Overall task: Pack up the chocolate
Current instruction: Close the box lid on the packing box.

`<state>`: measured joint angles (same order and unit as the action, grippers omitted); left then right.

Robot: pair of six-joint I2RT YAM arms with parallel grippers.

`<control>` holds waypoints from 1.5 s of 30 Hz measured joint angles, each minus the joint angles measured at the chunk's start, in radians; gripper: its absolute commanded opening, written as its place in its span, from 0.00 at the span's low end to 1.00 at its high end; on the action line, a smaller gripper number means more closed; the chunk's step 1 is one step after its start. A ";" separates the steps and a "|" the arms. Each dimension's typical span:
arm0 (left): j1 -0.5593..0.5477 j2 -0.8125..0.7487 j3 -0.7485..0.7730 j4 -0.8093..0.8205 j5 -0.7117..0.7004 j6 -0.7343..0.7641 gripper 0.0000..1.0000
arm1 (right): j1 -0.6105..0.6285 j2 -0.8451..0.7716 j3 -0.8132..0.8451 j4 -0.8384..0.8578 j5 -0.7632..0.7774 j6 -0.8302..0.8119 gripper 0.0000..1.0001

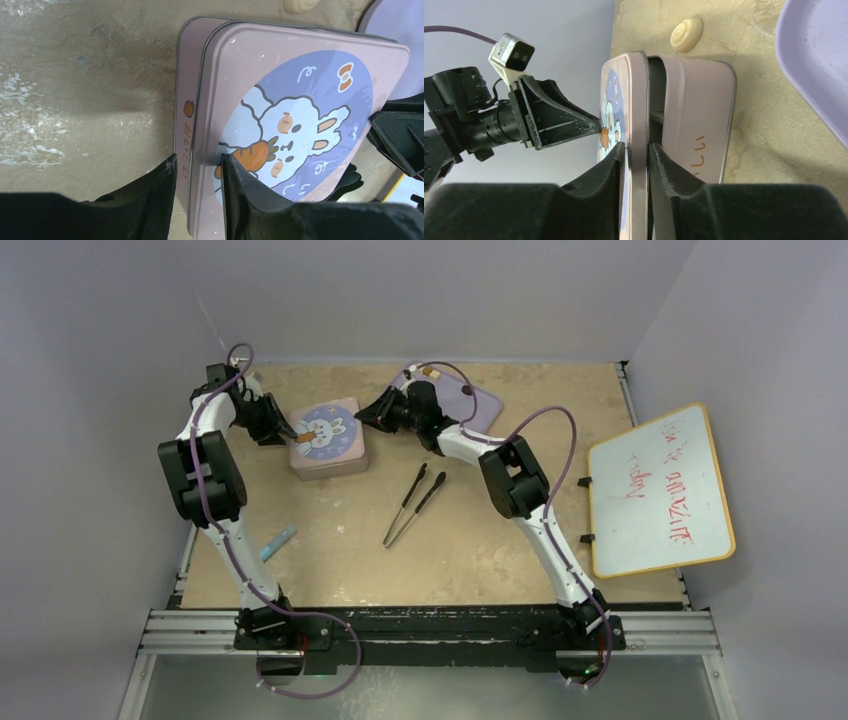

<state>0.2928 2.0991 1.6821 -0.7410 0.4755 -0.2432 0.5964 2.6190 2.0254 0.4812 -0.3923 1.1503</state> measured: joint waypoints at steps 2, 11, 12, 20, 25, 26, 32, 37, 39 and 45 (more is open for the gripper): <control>-0.001 0.002 0.000 0.003 0.003 0.001 0.33 | 0.000 -0.012 0.000 -0.026 0.002 -0.015 0.38; -0.001 0.013 0.001 0.008 0.019 0.001 0.34 | -0.015 -0.087 -0.025 -0.189 0.039 -0.166 0.58; -0.001 0.013 0.001 0.008 0.019 0.001 0.34 | -0.016 -0.087 -0.025 -0.207 0.044 -0.188 0.60; -0.008 0.013 0.003 0.008 0.016 0.001 0.40 | -0.021 -0.087 -0.025 -0.281 0.032 -0.291 0.61; -0.024 0.013 0.005 0.010 0.015 0.001 0.39 | -0.021 -0.087 -0.028 -0.279 0.022 -0.296 0.62; -0.027 0.013 0.005 0.010 0.013 0.002 0.39 | -0.021 -0.093 -0.042 -0.267 0.018 -0.295 0.63; -0.032 0.013 0.007 0.006 0.013 0.021 0.40 | -0.029 -0.151 -0.147 -0.234 0.010 -0.277 0.69; -0.033 0.013 0.009 0.006 0.014 0.027 0.42 | -0.031 -0.167 -0.146 -0.185 0.007 -0.273 0.70; -0.034 0.014 0.010 0.006 0.015 0.027 0.43 | -0.031 -0.169 -0.144 -0.179 0.008 -0.273 0.70; -0.037 0.014 0.011 0.006 0.014 0.027 0.44 | -0.020 -0.163 -0.097 -0.214 0.001 -0.286 0.72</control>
<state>0.2562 2.1132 1.6928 -0.7349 0.4900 -0.2161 0.5766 2.4557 1.9282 0.2676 -0.3916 0.8646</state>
